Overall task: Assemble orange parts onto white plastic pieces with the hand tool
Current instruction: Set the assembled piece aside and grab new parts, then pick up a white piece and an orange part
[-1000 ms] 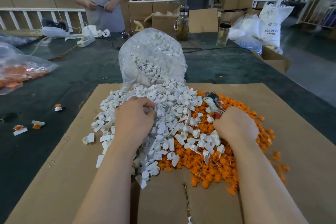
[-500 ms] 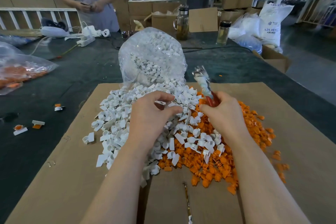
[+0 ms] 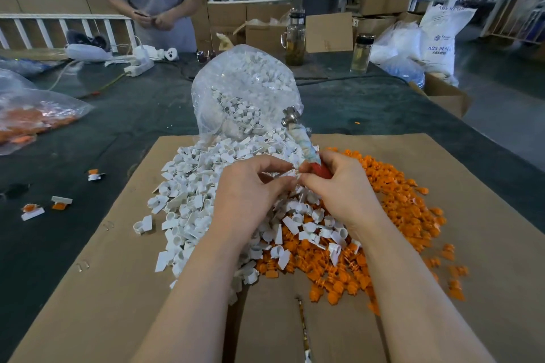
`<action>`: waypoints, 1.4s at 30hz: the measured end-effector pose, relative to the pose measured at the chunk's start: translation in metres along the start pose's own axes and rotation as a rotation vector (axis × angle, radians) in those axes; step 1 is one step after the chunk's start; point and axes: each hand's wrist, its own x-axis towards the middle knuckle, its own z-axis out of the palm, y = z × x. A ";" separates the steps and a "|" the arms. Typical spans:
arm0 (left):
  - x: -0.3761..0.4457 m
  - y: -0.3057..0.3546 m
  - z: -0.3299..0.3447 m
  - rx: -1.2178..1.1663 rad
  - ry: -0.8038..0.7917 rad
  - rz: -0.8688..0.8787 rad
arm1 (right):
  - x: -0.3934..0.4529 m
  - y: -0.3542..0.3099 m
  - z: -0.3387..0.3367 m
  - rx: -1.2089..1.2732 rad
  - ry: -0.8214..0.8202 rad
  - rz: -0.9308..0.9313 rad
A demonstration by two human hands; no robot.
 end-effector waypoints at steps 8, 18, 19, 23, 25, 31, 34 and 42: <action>0.000 0.004 -0.002 -0.043 0.092 0.007 | 0.000 0.000 0.001 0.000 -0.003 -0.004; 0.007 -0.004 -0.014 -0.187 0.388 -0.126 | 0.001 -0.001 0.013 -0.488 -0.028 -0.081; 0.008 -0.005 -0.016 -0.234 0.416 -0.145 | 0.001 -0.001 0.015 -0.551 -0.038 -0.084; 0.012 -0.009 -0.022 -0.361 0.480 -0.221 | 0.000 0.000 0.018 -0.692 -0.081 -0.085; 0.012 -0.010 -0.023 -0.415 0.479 -0.263 | -0.001 -0.001 0.020 -0.721 -0.100 -0.086; 0.012 -0.007 -0.020 -0.415 0.429 -0.308 | 0.000 0.000 0.023 -0.787 -0.114 -0.075; 0.011 -0.005 -0.019 -0.442 0.411 -0.314 | 0.000 0.000 0.023 -0.790 -0.120 -0.077; 0.009 -0.002 -0.019 -0.466 0.402 -0.290 | -0.002 0.001 0.027 -0.792 -0.093 -0.081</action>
